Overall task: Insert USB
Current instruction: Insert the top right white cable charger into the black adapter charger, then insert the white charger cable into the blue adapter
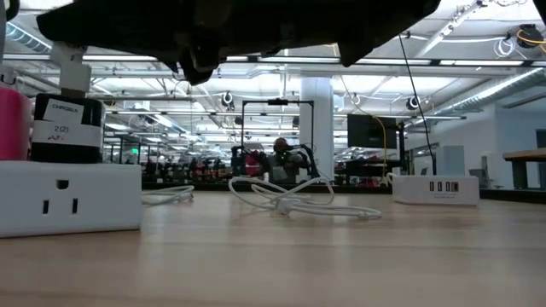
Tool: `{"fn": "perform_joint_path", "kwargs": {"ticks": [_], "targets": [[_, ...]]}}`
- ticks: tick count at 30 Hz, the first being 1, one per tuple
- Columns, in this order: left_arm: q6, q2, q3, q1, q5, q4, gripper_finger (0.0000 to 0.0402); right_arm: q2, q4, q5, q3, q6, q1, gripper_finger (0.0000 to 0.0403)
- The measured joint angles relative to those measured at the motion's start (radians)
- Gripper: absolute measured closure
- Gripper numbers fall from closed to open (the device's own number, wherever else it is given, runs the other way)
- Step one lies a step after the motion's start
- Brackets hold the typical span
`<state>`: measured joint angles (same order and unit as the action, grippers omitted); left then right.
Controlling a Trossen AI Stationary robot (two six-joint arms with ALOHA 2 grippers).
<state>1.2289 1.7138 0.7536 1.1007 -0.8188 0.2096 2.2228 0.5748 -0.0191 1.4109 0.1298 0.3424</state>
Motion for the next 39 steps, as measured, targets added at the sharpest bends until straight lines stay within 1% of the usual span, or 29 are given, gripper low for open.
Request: {"fn": "perform_joint_path", "kwargs": {"ticks": [4, 18, 26, 30, 39], "targets": [[0.0, 0.0, 0.0, 0.0, 0.0, 0.0, 0.0391, -0.001, -0.017, -0.026, 0.002, -0.003, -0.004, 0.0403], [-0.003, 0.0, 0.0, 0.0, -0.002, 0.0, 0.0391, 0.025, -0.055, -0.028, 0.005, -0.063, -0.01, 0.0403], [-0.003, 0.0, -0.001, -0.002, -0.004, -0.008, 0.0391, 0.028, -0.067, -0.028, 0.003, -0.071, -0.011, 0.0402], [-0.003, 0.0, -0.001, -0.002, -0.004, -0.008, 0.0391, 0.032, -0.05, -0.025, -0.001, -0.092, -0.011, 0.0383], [-0.003, 0.0, -0.001, -0.002, -0.005, -0.009, 0.0391, 0.03, -0.055, -0.028, -0.009, -0.095, -0.012, 0.0313]]}}
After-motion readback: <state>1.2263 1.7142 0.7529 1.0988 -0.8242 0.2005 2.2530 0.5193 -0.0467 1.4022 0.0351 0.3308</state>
